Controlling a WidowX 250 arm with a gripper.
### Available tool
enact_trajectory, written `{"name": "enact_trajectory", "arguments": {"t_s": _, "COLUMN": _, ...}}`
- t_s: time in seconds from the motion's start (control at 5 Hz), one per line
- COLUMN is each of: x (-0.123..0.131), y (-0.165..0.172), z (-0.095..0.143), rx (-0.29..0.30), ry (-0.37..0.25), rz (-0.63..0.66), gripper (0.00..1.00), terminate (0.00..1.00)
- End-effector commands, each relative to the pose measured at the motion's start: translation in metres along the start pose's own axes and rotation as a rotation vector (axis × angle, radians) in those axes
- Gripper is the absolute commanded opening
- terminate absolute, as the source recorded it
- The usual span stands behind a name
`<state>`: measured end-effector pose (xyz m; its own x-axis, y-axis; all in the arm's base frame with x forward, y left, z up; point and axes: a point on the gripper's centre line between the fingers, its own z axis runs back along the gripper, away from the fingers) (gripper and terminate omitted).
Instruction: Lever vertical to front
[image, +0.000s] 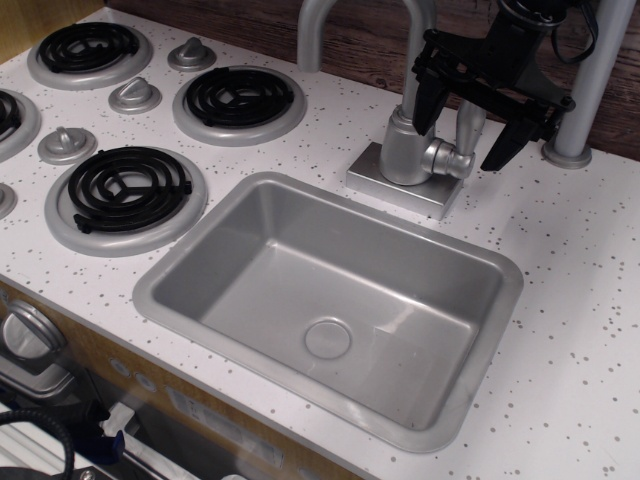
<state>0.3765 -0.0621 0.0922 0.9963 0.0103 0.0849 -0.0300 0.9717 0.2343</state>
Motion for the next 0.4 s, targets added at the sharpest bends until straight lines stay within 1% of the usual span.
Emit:
{"name": "enact_trajectory", "arguments": {"t_s": 0.0, "x": 0.0, "y": 0.0, "z": 0.0, "rx": 0.0, "ry": 0.0, "rz": 0.0, "gripper": 1.0, "terminate": 0.0}}
{"name": "enact_trajectory", "arguments": {"t_s": 0.2, "x": 0.013, "y": 0.001, "z": 0.011, "rx": 0.024, "ry": -0.108, "rz": -0.038, "gripper": 1.0, "terminate": 0.0}}
